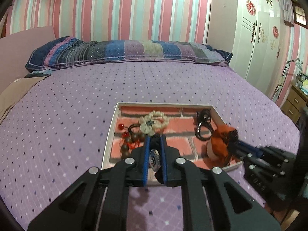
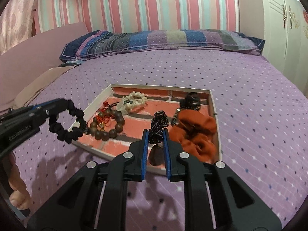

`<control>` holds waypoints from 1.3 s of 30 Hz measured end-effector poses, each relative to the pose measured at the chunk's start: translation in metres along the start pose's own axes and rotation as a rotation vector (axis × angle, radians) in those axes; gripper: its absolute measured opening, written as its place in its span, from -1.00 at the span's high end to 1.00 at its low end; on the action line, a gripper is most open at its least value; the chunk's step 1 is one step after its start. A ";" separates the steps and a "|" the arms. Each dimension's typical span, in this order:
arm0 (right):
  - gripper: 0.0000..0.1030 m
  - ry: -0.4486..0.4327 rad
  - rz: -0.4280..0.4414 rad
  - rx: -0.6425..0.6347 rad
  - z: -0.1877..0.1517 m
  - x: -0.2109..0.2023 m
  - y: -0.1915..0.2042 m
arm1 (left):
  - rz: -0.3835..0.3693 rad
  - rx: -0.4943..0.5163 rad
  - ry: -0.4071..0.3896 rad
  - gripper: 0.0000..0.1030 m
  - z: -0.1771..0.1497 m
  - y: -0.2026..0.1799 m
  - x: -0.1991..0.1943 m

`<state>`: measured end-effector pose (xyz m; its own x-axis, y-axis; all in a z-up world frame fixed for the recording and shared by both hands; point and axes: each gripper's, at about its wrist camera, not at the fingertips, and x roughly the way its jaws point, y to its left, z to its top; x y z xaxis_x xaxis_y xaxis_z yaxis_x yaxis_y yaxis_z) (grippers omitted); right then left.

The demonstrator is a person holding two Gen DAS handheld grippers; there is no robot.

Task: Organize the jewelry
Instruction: 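Carry the scrunchie and pendant into the tray and open both tools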

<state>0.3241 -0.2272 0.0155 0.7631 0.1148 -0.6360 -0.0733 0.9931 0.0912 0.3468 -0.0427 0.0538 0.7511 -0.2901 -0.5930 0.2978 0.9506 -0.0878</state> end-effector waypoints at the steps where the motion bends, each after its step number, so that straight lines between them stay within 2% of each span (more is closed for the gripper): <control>1: 0.70 0.007 0.000 -0.003 0.001 0.005 0.002 | -0.001 -0.003 0.006 0.77 0.002 0.002 0.004; 7: 0.70 0.068 -0.039 -0.029 -0.004 0.042 0.008 | 0.007 -0.067 0.107 0.77 -0.007 0.027 0.054; 11: 0.70 0.108 -0.074 -0.029 -0.013 0.060 0.003 | 0.044 -0.074 0.162 0.77 -0.020 0.039 0.079; 15: 0.70 0.123 -0.106 -0.025 -0.019 0.069 -0.007 | 0.079 -0.066 0.192 0.77 -0.033 0.051 0.090; 24: 0.67 0.131 -0.099 -0.054 -0.020 0.069 -0.006 | 0.120 -0.059 0.238 0.76 -0.043 0.059 0.102; 26: 0.40 0.137 -0.081 -0.040 -0.019 0.065 -0.008 | 0.124 -0.053 0.241 0.75 -0.042 0.058 0.099; 30: 0.24 0.098 -0.056 -0.028 -0.013 0.047 -0.013 | 0.113 -0.066 0.231 0.75 -0.037 0.061 0.086; 33: 0.00 0.061 -0.066 -0.032 -0.009 0.030 -0.015 | 0.110 -0.059 0.214 0.71 -0.034 0.059 0.071; 34: -0.12 0.051 -0.073 -0.035 -0.009 0.024 -0.015 | 0.109 -0.055 0.207 0.66 -0.033 0.058 0.066; 36: -0.22 0.038 -0.082 -0.036 -0.011 0.013 -0.015 | 0.112 -0.047 0.186 0.19 -0.033 0.054 0.052; 38: -0.39 0.024 -0.083 -0.024 -0.016 -0.002 -0.017 | 0.116 -0.043 0.157 0.05 -0.034 0.051 0.037; 39: -0.44 0.021 -0.090 -0.019 -0.019 -0.008 -0.018 | 0.111 -0.042 0.148 0.04 -0.036 0.049 0.027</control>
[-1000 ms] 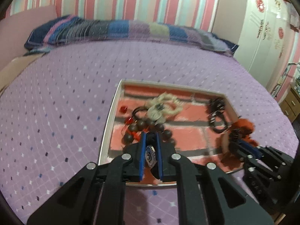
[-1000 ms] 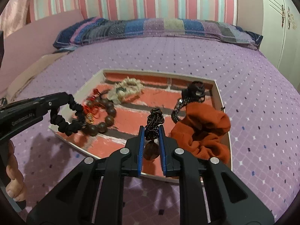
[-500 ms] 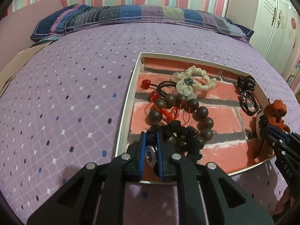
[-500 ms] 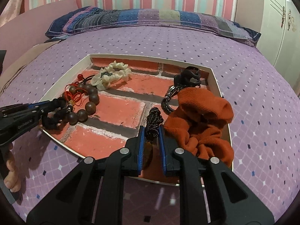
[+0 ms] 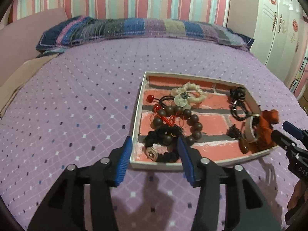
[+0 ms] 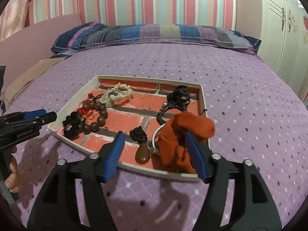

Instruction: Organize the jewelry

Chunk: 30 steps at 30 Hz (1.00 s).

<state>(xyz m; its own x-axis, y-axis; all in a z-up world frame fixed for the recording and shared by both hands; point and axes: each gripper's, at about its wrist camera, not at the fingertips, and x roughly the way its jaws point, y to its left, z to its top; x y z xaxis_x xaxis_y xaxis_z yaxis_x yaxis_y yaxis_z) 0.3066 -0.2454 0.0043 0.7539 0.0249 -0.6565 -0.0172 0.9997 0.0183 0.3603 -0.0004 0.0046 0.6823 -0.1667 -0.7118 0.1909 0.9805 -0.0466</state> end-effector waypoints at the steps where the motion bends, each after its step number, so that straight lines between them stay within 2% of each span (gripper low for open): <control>1: -0.51 -0.002 -0.006 0.005 -0.003 -0.005 -0.001 | -0.004 -0.001 -0.001 0.03 -0.002 -0.001 -0.005; 4: -0.62 -0.016 -0.005 0.042 -0.016 -0.028 -0.005 | 0.002 -0.002 -0.018 -0.13 -0.015 -0.004 -0.029; 6: -0.68 -0.025 -0.015 0.068 -0.027 -0.044 -0.007 | 0.025 -0.002 -0.045 -0.36 -0.028 -0.007 -0.050; 9: -0.77 -0.029 -0.039 0.082 -0.048 -0.072 -0.004 | 0.015 -0.034 -0.069 -0.56 -0.051 -0.009 -0.081; 11: -0.83 -0.031 -0.064 0.060 -0.059 -0.086 0.002 | 0.035 -0.035 -0.080 -0.66 -0.065 -0.015 -0.098; 14: -0.90 -0.047 -0.074 0.043 -0.075 -0.112 0.012 | 0.051 -0.036 -0.090 -0.69 -0.086 -0.023 -0.120; 16: -0.92 -0.065 -0.080 0.048 -0.084 -0.128 0.017 | 0.065 -0.052 -0.093 -0.81 -0.097 -0.026 -0.131; 21: -0.92 -0.087 -0.099 0.105 -0.109 -0.153 0.022 | 0.099 -0.091 -0.074 -0.83 -0.129 -0.029 -0.150; 27: -0.92 -0.084 -0.119 0.139 -0.142 -0.158 0.029 | 0.185 -0.074 -0.094 -0.83 -0.160 -0.032 -0.161; 30: -0.92 -0.072 -0.127 0.107 -0.147 -0.156 0.037 | 0.168 -0.044 -0.095 -0.83 -0.167 -0.034 -0.160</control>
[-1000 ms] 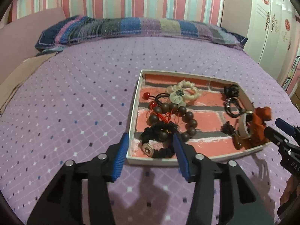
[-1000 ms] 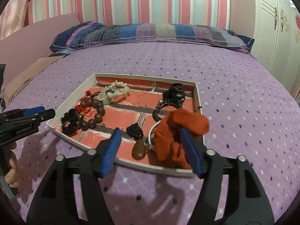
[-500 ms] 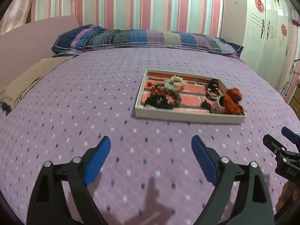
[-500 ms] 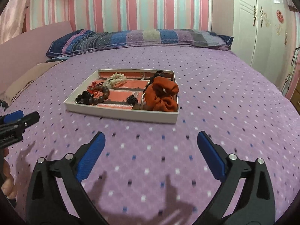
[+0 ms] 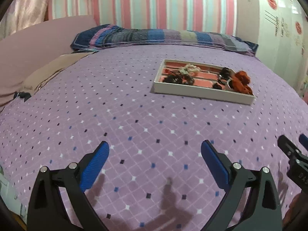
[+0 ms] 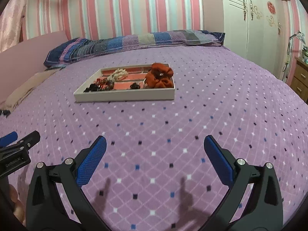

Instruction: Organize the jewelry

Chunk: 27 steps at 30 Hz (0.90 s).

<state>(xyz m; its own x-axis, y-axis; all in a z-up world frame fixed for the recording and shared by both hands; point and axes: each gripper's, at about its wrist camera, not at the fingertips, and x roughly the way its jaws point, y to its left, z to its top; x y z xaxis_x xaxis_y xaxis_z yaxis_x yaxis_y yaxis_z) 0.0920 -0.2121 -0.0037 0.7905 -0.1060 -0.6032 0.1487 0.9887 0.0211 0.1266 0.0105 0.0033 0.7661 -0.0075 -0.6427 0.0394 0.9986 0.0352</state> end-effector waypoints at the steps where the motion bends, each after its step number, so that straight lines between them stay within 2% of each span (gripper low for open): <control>1: -0.92 -0.004 -0.006 -0.012 -0.001 0.000 0.002 | 0.013 0.013 -0.008 -0.83 -0.001 -0.001 0.001; 9: -0.92 -0.018 0.008 -0.054 -0.004 0.001 0.011 | 0.006 0.052 -0.013 -0.83 -0.011 -0.001 0.014; 27: -0.92 -0.006 -0.002 -0.036 -0.006 0.006 0.008 | -0.032 0.022 0.004 -0.83 -0.013 0.005 0.022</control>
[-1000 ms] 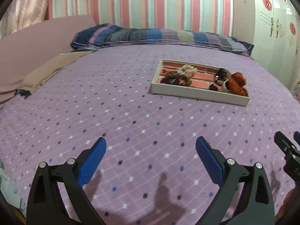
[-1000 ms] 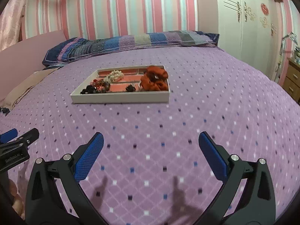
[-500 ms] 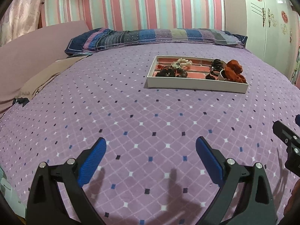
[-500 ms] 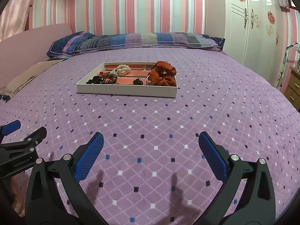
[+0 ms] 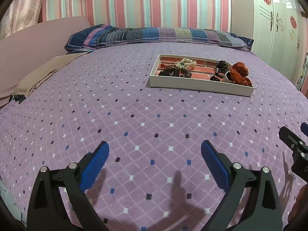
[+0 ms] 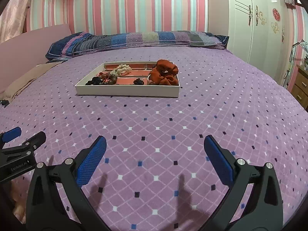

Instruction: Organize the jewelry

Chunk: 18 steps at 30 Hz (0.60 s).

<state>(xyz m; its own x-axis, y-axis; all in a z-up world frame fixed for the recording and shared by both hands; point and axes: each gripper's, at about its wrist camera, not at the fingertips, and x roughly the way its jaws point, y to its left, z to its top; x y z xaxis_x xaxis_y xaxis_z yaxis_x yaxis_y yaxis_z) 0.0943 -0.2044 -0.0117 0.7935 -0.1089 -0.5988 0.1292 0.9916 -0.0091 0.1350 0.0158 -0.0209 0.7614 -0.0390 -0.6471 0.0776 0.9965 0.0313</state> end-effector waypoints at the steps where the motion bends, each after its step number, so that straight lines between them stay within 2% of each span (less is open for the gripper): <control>1: -0.92 0.001 0.000 -0.001 0.000 0.000 0.000 | -0.003 0.000 0.001 -0.83 0.000 0.000 0.000; 18: -0.92 -0.008 -0.009 -0.014 0.000 -0.002 0.002 | -0.001 0.003 -0.006 -0.83 -0.001 0.001 -0.002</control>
<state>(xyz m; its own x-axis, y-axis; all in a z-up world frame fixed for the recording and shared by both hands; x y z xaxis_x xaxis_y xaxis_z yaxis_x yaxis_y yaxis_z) 0.0924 -0.2020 -0.0106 0.7972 -0.1186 -0.5920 0.1284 0.9914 -0.0256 0.1329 0.0165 -0.0202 0.7655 -0.0400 -0.6422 0.0801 0.9962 0.0334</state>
